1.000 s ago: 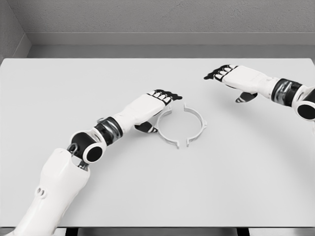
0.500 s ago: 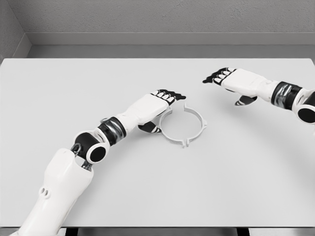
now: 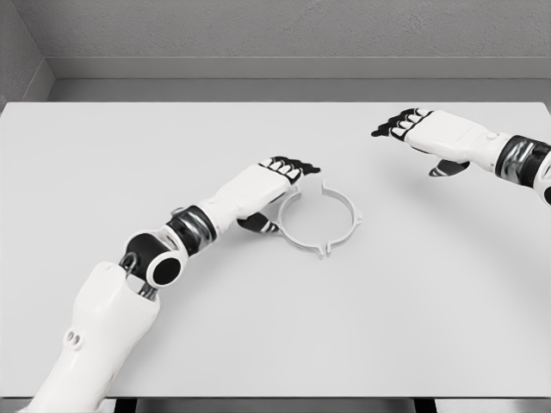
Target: Assemble PVC drainage pipe clamps
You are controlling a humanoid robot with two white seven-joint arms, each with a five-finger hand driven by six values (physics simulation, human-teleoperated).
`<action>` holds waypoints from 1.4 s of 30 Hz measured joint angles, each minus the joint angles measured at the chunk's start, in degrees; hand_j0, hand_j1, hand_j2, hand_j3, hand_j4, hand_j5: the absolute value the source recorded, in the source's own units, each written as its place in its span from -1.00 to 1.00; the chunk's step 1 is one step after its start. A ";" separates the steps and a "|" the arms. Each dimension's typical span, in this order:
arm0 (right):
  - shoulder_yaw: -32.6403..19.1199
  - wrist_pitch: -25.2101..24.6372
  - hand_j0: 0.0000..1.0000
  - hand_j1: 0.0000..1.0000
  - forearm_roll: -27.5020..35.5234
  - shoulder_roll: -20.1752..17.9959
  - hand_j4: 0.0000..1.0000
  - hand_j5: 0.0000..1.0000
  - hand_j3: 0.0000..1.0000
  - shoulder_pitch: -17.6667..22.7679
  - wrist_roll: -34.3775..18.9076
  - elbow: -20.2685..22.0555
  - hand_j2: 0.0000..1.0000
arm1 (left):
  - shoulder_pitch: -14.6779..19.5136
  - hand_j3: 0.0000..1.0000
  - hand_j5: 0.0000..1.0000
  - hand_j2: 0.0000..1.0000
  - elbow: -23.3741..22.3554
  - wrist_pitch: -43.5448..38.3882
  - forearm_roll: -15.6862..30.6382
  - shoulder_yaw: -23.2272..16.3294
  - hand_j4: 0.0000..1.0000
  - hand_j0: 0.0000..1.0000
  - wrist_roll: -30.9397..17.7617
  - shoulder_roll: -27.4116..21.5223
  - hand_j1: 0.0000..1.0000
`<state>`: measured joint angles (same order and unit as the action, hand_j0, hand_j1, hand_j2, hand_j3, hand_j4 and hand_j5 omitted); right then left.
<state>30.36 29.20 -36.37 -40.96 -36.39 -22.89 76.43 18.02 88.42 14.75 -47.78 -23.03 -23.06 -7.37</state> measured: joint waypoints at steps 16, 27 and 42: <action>-0.03 -0.17 1.00 1.00 0.01 -0.11 1.00 1.00 1.00 0.00 -0.20 0.20 1.00 | 0.62 1.00 1.00 1.00 -2.16 -0.36 -0.08 0.72 1.00 1.00 0.00 -1.19 1.00; -0.08 -0.19 1.00 1.00 0.00 -0.80 1.00 1.00 1.00 0.00 -0.17 0.20 1.00 | 0.62 1.00 1.00 1.00 -2.62 -0.22 -0.09 0.15 1.00 1.00 0.00 -0.47 1.00; -0.08 -0.19 1.00 1.00 0.01 -0.97 1.00 1.00 1.00 0.00 -0.17 0.26 1.00 | 0.70 1.00 1.00 1.00 -3.20 -0.29 -0.29 0.02 1.00 1.00 0.00 1.30 1.00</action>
<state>30.27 29.01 -36.36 -41.93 -36.39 -23.06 76.70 18.72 85.23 14.46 -48.07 -23.01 -23.06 -6.07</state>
